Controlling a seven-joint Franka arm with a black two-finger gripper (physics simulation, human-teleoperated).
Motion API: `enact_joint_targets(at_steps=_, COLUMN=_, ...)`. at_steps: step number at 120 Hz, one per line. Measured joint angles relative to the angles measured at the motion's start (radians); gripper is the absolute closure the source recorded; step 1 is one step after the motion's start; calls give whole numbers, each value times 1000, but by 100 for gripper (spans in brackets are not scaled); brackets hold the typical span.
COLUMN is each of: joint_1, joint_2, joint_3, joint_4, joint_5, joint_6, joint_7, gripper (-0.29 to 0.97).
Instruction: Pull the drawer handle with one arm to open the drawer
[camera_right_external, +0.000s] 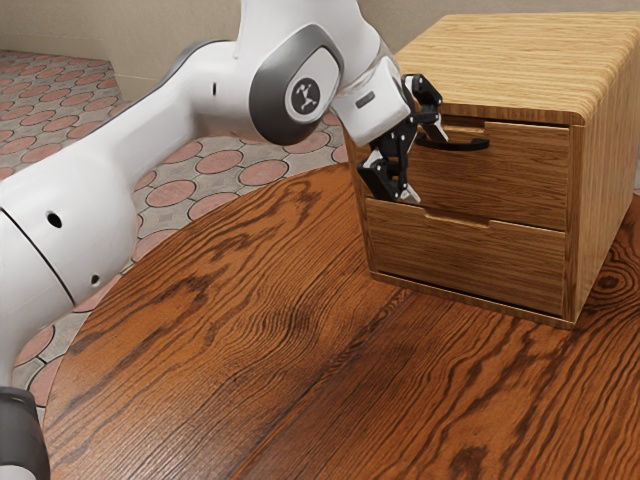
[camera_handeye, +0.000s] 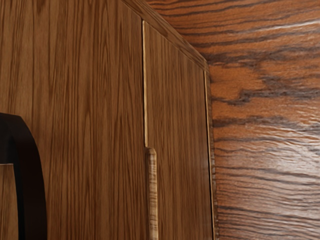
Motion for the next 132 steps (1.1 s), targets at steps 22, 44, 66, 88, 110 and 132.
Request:
enact_joint_targets(at_steps=22, joint_1=0, joint_2=0, joint_3=1, joint_4=-2, joint_5=-1, joint_6=2, joint_7=2, gripper=-3)
enact_joint_targets(at_steps=44, joint_1=0, joint_2=8, joint_3=-1, joint_4=-6, joint_5=-2, joint_6=2, joint_7=3, gripper=-1)
enact_joint_targets(at_steps=66, joint_1=-1, joint_2=5, joint_3=7, joint_4=-14, joint_5=-15, joint_6=1, joint_7=4, gripper=1)
enact_joint_targets(at_steps=88, joint_1=-3, joint_2=-31, joint_3=10, joint_4=-52, joint_5=-17, joint_6=2, joint_7=4, gripper=12)
enact_joint_targets(at_steps=110, joint_1=-29, joint_2=-63, joint_3=23, joint_4=-105, joint_5=-19, joint_6=1, joint_7=5, gripper=9)
enact_joint_targets(at_steps=132, joint_1=-30, joint_2=-131, joint_3=23, joint_4=-191, joint_5=-15, joint_6=6, joint_7=5, gripper=15)
